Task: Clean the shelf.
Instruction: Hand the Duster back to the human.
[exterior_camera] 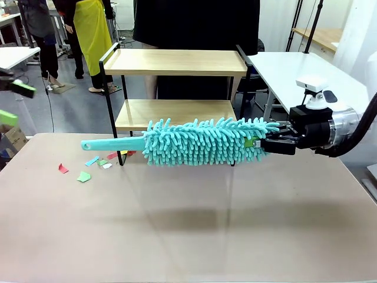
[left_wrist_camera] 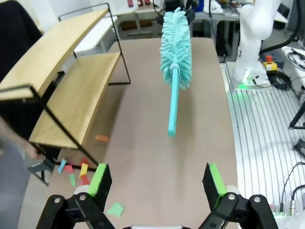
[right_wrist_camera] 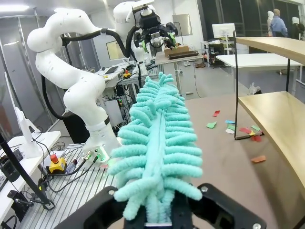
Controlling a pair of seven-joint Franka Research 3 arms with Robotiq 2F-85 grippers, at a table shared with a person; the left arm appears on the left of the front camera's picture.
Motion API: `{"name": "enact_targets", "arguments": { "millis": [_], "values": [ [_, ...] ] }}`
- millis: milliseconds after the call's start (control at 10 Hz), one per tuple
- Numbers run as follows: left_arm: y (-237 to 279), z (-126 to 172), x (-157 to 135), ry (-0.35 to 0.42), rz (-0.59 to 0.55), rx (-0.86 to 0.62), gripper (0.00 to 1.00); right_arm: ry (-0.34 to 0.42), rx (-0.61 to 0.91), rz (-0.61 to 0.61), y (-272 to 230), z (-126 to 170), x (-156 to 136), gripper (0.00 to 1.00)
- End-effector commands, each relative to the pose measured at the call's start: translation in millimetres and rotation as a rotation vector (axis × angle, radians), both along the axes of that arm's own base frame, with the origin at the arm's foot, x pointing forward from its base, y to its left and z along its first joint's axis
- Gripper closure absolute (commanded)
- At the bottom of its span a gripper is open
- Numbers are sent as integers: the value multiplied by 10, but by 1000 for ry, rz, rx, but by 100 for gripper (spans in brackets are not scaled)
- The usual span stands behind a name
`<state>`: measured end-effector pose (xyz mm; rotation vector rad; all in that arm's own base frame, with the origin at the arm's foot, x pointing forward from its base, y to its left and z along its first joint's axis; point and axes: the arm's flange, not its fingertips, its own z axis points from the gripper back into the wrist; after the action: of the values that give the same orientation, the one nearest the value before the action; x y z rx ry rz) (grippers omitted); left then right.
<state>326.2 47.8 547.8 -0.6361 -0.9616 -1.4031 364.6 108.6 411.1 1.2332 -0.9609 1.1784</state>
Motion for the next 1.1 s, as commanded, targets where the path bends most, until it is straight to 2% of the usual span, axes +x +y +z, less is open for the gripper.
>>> {"name": "enact_targets", "arguments": {
  "millis": [0,100,200,300,400,700,1000],
  "values": [
    [258,-144,-14,22,7,-22,0,-12,-1,-1,7,26,-6,100],
    [319,-183,-39,33,-19,-36,0,-12,-1,-1,7,26,-6,100],
    [313,-185,-30,2,-37,-51,0,-12,-1,-1,7,26,-6,100],
    [318,-162,-56,33,21,-31,0,-12,-1,-1,7,26,-6,100],
    [318,-162,-56,33,21,-31,0,0,0,0,-1,0,0,84],
    [318,-162,-56,33,21,-31,0,-80,123,-53,-159,636,-80,84],
    [318,-162,-56,33,21,-31,0,-208,293,-173,-397,1275,-252,84]
  ]
}}
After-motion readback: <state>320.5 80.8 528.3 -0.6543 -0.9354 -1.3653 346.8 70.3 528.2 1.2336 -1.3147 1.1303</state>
